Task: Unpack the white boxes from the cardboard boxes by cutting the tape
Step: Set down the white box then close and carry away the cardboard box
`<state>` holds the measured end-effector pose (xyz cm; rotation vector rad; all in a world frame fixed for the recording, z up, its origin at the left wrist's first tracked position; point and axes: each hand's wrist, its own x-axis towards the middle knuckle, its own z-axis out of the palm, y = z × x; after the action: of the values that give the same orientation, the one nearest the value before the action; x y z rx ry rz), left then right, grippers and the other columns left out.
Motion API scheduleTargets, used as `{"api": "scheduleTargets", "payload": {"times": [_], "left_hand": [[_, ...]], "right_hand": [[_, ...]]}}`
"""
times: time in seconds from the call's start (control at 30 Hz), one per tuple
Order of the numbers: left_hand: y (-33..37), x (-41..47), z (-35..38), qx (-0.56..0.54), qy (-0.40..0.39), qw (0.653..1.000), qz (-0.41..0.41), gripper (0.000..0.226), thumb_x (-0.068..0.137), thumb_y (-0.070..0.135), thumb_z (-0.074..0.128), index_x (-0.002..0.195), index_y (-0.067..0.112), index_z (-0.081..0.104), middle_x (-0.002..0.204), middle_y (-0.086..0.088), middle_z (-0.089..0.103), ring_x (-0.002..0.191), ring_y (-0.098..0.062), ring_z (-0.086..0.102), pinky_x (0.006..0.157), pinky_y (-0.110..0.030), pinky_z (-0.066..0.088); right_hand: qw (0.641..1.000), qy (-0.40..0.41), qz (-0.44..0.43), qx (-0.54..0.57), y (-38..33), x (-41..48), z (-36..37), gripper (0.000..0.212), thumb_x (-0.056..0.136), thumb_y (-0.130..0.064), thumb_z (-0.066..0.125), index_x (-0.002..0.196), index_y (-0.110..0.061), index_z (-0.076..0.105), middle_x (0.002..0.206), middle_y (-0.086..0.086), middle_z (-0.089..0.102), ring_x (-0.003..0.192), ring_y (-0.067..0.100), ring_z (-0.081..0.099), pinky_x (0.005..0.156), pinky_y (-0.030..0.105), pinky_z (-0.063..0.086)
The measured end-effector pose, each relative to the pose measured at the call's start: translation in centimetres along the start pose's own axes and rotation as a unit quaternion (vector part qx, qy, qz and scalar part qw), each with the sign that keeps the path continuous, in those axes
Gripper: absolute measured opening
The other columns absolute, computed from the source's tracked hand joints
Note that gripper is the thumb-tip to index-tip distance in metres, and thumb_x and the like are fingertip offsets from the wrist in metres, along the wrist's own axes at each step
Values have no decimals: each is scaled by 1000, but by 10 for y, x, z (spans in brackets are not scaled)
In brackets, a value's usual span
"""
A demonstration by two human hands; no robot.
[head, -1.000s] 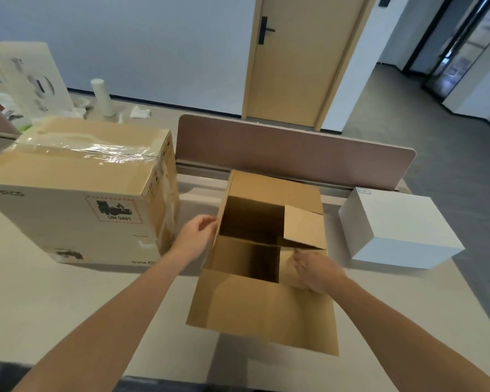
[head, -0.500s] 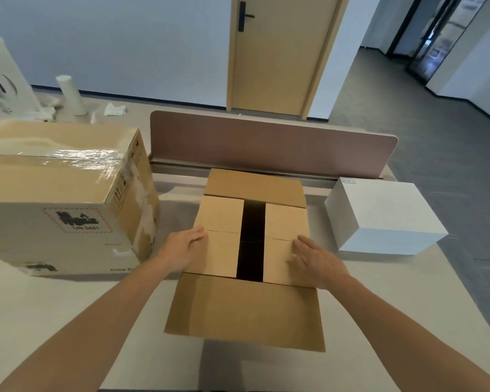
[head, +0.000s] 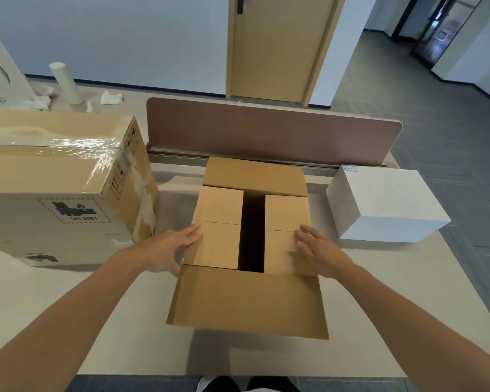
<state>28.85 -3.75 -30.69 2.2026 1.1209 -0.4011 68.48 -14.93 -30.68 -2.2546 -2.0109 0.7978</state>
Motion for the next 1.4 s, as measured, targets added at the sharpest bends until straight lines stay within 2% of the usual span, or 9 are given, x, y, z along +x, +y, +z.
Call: {"api": "scheduleTargets", "payload": {"times": [0.33,0.43,0.53,0.7,0.8,0.93,1.1,1.3,1.4], "left_hand": [[-18,0,9,-251,1,966,59,97,65,46,90,134,71,27,157,37,10,147,-5,25,111,-24,35],[-14,2,18,-458,-7,888,35,109,54,23,98,130,70,35,150,10,45,135,-16,46,98,-26,49],[-9,2,27,-511,0,858,42,106,70,-8,84,142,46,28,149,8,47,124,-12,53,89,-22,50],[-1,-5,28,-544,35,839,9,78,33,52,99,105,30,78,111,4,75,105,-11,69,84,-24,54],[0,-2,31,-569,85,818,-3,91,40,54,97,123,30,68,121,7,72,111,-12,67,89,-31,55],[5,8,37,-653,162,739,-19,61,75,9,79,131,25,62,136,27,57,130,-15,55,100,-42,53],[10,16,41,-719,190,664,-77,89,80,-11,70,154,25,35,164,0,22,140,-30,41,103,-49,46],[22,32,32,-699,151,688,-122,89,91,-8,57,160,20,8,159,-2,36,115,-21,56,90,-38,47],[37,44,24,-616,173,748,-176,87,96,30,66,160,21,8,151,-4,44,126,-26,51,103,-43,42]], "right_hand": [[941,23,103,321,5,-6,-29,90,67,-96,22,121,-37,63,137,-3,52,100,21,67,98,42,51],[917,41,104,384,5,-10,-33,90,80,-87,24,131,-23,62,147,3,47,119,15,47,81,28,48],[884,4,128,450,6,-11,-29,118,55,-101,38,138,-20,56,146,3,49,127,20,46,81,33,52],[851,-30,142,505,13,-6,-23,118,37,-102,52,131,-32,60,132,3,62,112,28,64,86,38,53],[845,-29,135,517,19,-4,-24,109,42,-103,48,127,-35,61,127,-1,65,107,32,67,92,42,53],[868,-23,144,475,22,3,-27,109,41,-94,65,128,-29,55,127,-1,64,101,28,69,88,41,53],[933,-25,134,332,18,17,-16,57,86,-51,69,133,-22,51,117,1,65,85,16,65,70,27,50],[947,-14,131,291,24,27,-13,53,82,-42,77,123,-22,51,109,-4,61,91,14,62,63,23,48],[956,-31,129,261,30,31,-25,46,79,-40,81,111,-17,58,104,2,67,88,15,65,67,25,52]]}}
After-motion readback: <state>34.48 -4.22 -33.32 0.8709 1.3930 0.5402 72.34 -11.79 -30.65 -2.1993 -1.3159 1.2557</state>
